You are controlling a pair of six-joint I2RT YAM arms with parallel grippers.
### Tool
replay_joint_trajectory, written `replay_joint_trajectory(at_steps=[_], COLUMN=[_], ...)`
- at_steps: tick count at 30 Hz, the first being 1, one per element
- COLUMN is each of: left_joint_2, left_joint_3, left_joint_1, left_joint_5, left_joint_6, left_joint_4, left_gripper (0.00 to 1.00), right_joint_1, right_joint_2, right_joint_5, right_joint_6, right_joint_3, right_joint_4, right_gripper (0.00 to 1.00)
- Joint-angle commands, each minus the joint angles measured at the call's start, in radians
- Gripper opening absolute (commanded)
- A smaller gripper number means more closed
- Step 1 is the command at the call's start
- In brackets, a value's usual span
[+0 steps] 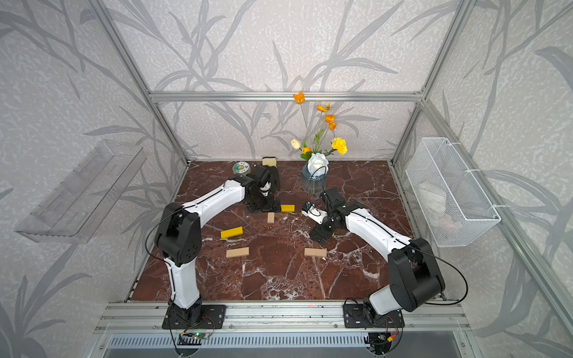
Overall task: Assemble the number 6 with building blocks
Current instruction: Assemble the building block at the center of the board.
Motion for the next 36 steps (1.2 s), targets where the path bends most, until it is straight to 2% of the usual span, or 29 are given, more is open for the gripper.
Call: replay_joint_trajectory(at_steps=[1,7,15,20,23,24,27,30,36], left_joint_2=[-0.081,-0.166,-0.246,-0.249,-0.250,-0.250,-0.245,-0.233,-0.226], left_joint_3=[-0.058,-0.155,-0.290,-0.295,-0.303,-0.306,-0.317,-0.317,-0.325], left_joint_1=[0.025,0.102,0.202,0.216,0.222,0.224,0.229,0.230,0.232], left_joint_5=[0.034,0.031,0.076,0.070,0.065,0.064,0.065,0.071,0.071], left_joint_6=[0.005,0.002,-0.042,-0.030,-0.028,-0.026,-0.025,-0.024,-0.026], left_joint_4=[0.104,0.142,0.215,0.211,0.214,0.216,0.223,0.229,0.235], left_gripper=[1.00,0.99,0.99,0.99,0.99,0.99,0.98,0.98,0.98], right_joint_1=[-0.030,-0.070,-0.080,-0.079,-0.079,-0.079,-0.066,-0.021,0.070], right_joint_2=[0.079,0.173,0.331,0.401,0.391,0.385,0.377,0.373,0.414], right_joint_5=[0.069,0.092,0.109,0.154,0.171,0.166,0.151,0.139,0.131], right_joint_6=[-0.166,-0.187,-0.213,-0.230,-0.232,-0.232,-0.241,-0.277,-0.302], right_joint_3=[0.038,0.068,0.170,0.210,0.184,0.180,0.195,0.222,0.340], right_joint_4=[-0.097,-0.075,-0.097,-0.141,-0.117,-0.113,-0.120,-0.123,-0.124], right_gripper=[0.99,1.00,0.91,0.60,0.31,0.24,0.13,0.07,0.03])
